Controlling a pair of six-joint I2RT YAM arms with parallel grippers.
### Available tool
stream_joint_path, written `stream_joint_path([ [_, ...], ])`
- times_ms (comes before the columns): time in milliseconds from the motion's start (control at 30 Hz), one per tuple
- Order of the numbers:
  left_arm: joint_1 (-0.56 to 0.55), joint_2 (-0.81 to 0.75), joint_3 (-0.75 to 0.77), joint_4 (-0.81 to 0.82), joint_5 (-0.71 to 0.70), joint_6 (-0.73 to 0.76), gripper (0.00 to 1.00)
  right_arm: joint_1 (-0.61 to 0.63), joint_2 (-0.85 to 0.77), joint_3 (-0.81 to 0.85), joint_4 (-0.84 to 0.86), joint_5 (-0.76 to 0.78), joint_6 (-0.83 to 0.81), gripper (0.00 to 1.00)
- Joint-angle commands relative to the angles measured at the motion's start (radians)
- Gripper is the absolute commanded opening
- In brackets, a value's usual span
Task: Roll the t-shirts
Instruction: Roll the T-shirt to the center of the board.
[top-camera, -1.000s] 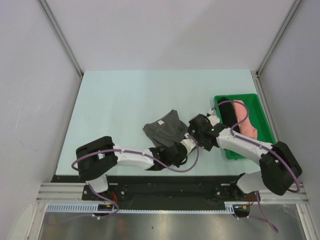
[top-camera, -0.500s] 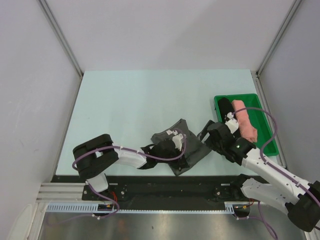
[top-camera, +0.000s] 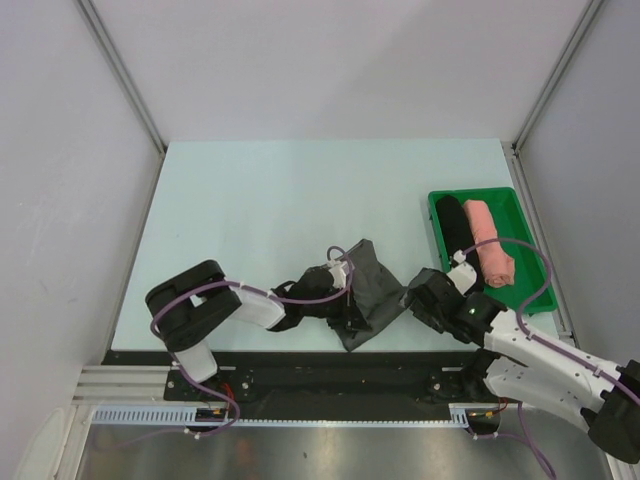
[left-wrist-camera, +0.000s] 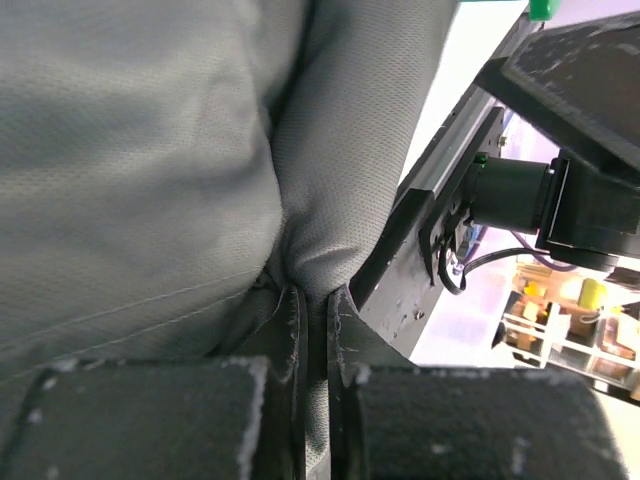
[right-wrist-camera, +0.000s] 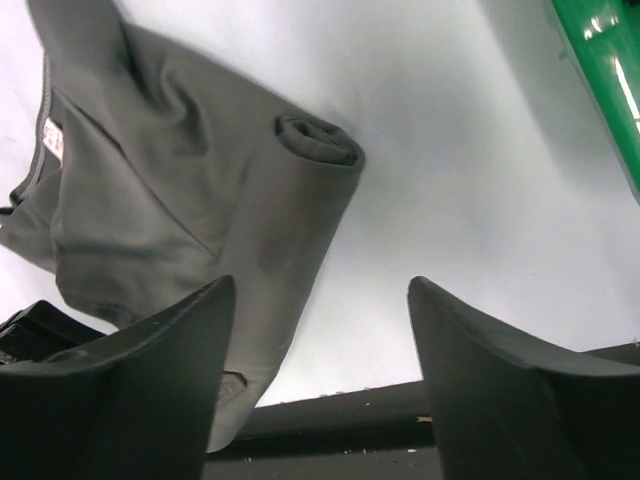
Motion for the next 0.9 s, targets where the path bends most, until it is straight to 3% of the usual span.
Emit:
stream_joint_path([
  [0,0.036,0.034,0.007,-0.072,0.074,-0.019,0.00,0.010,0.021,-0.013,0.061,0.042,0.083,0.70],
  [267,0.072,0.065,0.017,-0.101,0.110,0.000,0.01,0.015,0.130,-0.013,0.167,0.048,0.126,0.61],
  [500,0.083,0.063,0.059,-0.190,0.096,0.050,0.03,0.012,0.202,-0.010,0.222,0.067,0.144,0.47],
  [733,0.083,-0.003,0.112,-0.334,0.025,0.162,0.24,-0.034,0.279,0.033,0.168,0.024,0.152,0.24],
  [867,0.083,-0.015,0.132,-0.369,0.013,0.205,0.27,-0.051,0.325,0.064,0.142,0.010,0.155,0.18],
])
